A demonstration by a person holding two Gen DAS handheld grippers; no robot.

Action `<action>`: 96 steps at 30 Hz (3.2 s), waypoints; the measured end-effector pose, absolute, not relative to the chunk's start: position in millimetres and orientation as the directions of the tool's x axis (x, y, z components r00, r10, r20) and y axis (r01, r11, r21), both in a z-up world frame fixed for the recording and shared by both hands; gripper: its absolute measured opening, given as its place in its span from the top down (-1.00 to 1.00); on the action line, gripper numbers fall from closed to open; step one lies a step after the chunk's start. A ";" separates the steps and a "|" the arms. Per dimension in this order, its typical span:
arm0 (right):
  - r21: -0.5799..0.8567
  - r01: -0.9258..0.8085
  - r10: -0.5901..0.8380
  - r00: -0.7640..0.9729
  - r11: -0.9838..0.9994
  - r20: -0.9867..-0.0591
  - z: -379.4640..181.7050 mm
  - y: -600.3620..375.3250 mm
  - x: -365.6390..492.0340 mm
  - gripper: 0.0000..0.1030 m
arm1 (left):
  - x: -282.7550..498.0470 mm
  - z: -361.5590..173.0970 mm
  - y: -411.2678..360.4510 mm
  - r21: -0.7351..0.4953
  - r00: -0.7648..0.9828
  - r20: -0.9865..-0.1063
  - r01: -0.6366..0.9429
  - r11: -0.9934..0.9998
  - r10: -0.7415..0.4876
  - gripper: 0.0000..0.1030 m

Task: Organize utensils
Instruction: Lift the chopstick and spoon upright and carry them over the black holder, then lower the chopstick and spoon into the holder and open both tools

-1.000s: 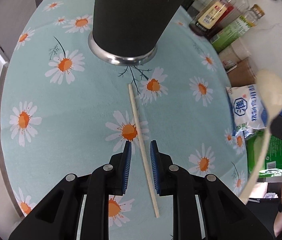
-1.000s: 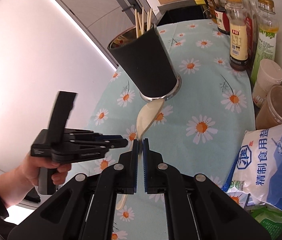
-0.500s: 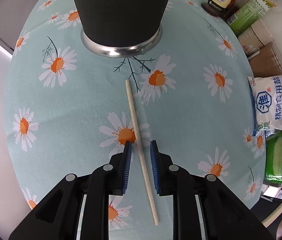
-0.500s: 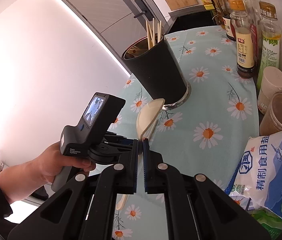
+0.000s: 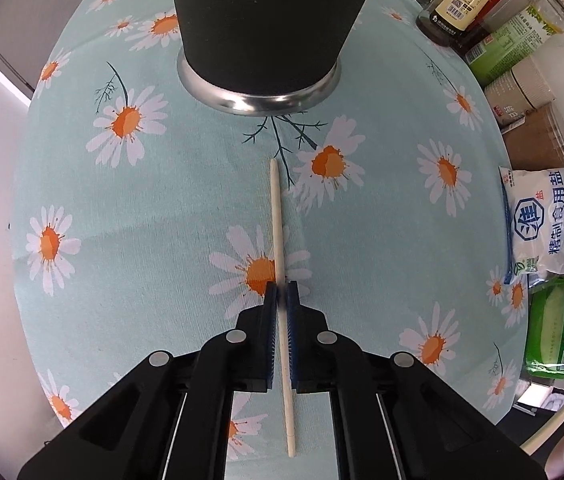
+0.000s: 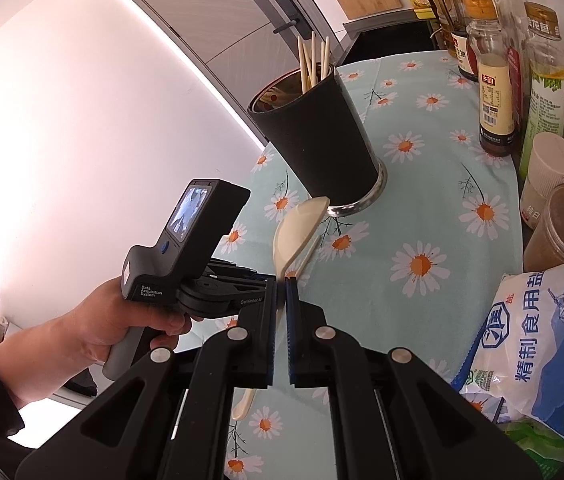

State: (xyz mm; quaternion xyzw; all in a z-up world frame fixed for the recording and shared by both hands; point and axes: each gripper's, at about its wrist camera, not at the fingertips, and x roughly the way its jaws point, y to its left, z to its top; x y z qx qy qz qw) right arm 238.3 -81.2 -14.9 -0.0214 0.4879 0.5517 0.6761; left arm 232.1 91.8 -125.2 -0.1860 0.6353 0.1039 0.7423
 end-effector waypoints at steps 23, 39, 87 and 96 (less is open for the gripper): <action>0.414 -0.788 0.665 -0.009 0.455 -0.747 -16.4 -30.3 215.9 0.89 | 155.7 -48.0 126.4 -0.331 0.404 -0.896 -0.335 0.882 -0.183 0.93; 0.337 -0.803 0.675 0.107 0.491 -0.730 14.9 3.6 200.6 0.89 | 143.6 28.6 146.5 -0.444 0.634 -0.734 -0.179 0.878 -0.243 0.93; 0.107 -0.774 0.732 0.530 0.623 -0.428 78.7 71.4 310.5 0.89 | 251.4 94.2 194.6 -0.223 0.959 -0.267 0.039 0.974 -0.099 0.93; 0.122 -0.748 0.705 0.538 0.652 -0.462 58.2 75.5 324.8 0.89 | 263.1 66.4 195.5 -0.241 0.947 -0.296 0.050 0.969 -0.123 0.92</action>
